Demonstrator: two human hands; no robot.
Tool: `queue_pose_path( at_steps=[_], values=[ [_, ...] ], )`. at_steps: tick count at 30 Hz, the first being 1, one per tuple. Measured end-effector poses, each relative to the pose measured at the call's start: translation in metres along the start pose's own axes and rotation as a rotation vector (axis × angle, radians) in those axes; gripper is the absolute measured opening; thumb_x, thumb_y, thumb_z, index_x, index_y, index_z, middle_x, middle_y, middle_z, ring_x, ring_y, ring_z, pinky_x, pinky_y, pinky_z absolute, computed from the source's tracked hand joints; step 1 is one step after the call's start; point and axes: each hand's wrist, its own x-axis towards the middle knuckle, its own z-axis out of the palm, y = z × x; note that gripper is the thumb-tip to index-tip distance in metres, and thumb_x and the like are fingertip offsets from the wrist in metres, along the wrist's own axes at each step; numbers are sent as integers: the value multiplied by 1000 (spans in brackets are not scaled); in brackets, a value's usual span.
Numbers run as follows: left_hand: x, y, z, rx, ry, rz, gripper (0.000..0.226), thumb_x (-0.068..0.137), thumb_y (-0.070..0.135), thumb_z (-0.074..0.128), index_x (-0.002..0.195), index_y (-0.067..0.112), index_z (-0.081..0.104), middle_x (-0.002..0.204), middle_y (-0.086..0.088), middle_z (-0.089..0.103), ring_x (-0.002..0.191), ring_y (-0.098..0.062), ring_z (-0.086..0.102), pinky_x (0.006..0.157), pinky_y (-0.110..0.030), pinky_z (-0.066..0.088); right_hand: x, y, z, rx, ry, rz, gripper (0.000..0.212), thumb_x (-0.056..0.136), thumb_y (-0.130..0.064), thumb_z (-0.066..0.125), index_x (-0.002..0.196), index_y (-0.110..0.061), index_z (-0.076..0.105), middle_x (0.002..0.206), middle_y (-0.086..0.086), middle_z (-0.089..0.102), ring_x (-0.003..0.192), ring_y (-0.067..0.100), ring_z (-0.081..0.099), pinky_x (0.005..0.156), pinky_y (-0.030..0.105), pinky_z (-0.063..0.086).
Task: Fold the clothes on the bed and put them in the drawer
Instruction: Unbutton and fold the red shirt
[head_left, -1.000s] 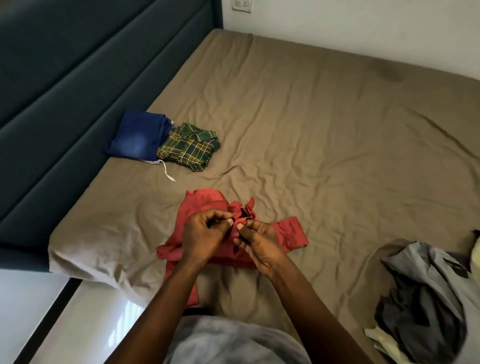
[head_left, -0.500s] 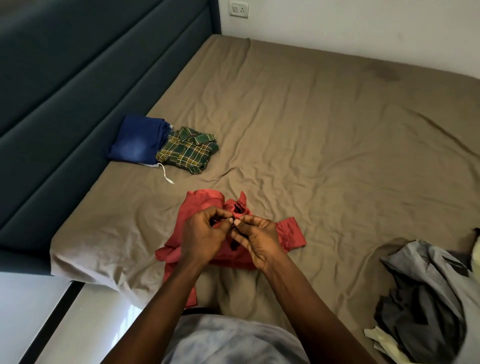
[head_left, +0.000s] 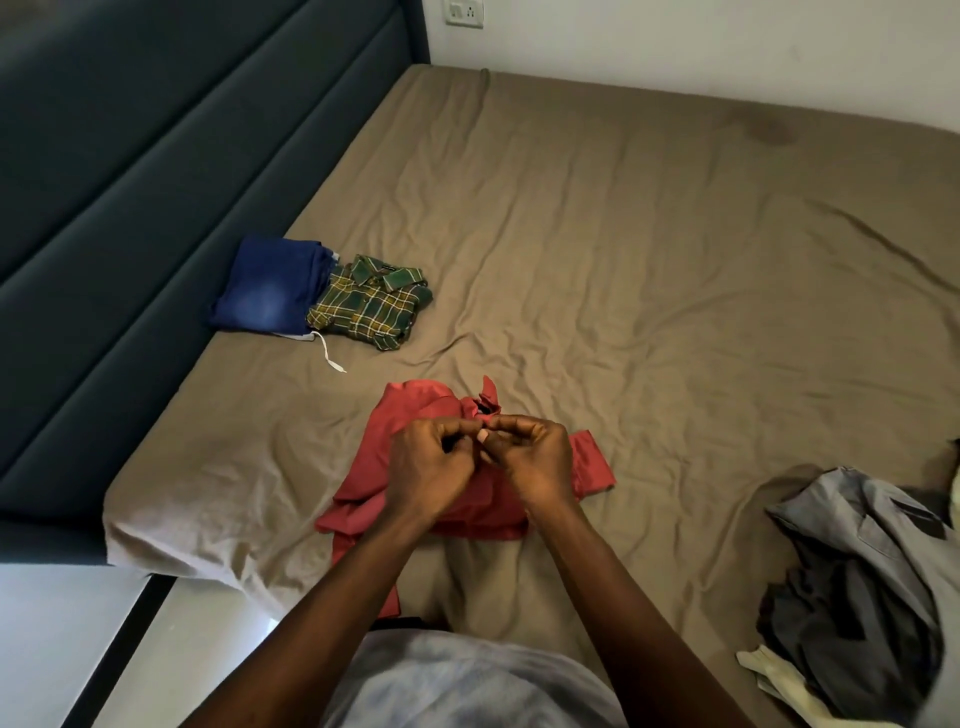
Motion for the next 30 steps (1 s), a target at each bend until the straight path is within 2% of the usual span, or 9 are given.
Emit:
queue_pose_path(
  at_steps=[2,5,8,11,14,18,24,28,30],
  values=[
    [-1,-1,0,-15,-71,1,32,84,11,63,102,29,82,78,10,78,56,4,63,59,-28,51,2,1,-4,-151,15,-64,22,83,3,79,82,-19,76,77,6,77,72,16,74,72,34,62],
    [2,-4,-5,-49,-95,23,33,84,9,69,109,29,76,88,12,78,80,-2,74,75,-34,60,5,-2,-11,-327,-21,-110,21,84,-3,79,81,-23,76,72,2,76,68,17,74,71,41,64],
    [1,-3,-10,-10,-139,88,44,80,5,66,118,28,67,91,11,77,86,-2,73,75,-24,56,6,-8,-16,-637,-78,-208,11,87,-10,74,87,-21,76,65,-11,69,68,15,71,69,28,54],
    [-5,-1,-11,-48,-197,116,46,82,-5,64,121,21,66,99,7,76,89,-6,73,72,-19,54,2,-15,-16,-885,-102,-289,16,89,-13,65,99,-22,74,91,-2,76,91,22,69,74,27,46],
    [-8,-1,-8,-317,-197,-50,47,87,-19,55,124,9,63,103,-6,77,95,-15,74,67,-24,56,-4,-18,-14,-936,-66,-412,25,89,-10,55,104,-19,73,101,6,75,96,27,67,76,30,45],
    [-9,5,2,-618,-181,-220,35,93,-10,58,123,8,64,89,-11,74,61,-18,63,50,-24,50,-4,-15,-12,-1187,-19,-643,17,89,-19,55,101,-13,66,94,11,67,89,35,65,73,40,46],
    [-7,-4,5,-765,10,-362,21,82,20,83,102,12,79,88,-14,76,81,-29,63,74,-42,47,-7,-24,-21,-805,-288,-607,26,96,-16,52,113,-20,71,90,-3,75,83,16,71,79,35,55],
    [-6,5,3,-852,8,-369,13,84,-3,75,93,7,75,79,-15,73,68,-24,66,70,-34,53,-20,-10,-12,-400,-144,-356,21,95,-16,63,108,-33,63,77,-3,76,72,15,74,71,47,60],
    [-4,6,1,-868,15,-375,16,85,-3,75,90,12,75,83,-12,74,70,-22,67,69,-31,52,-23,-7,-10,-270,-65,-325,21,91,-20,73,102,-35,64,74,-2,74,68,17,72,65,44,60]
  ],
)
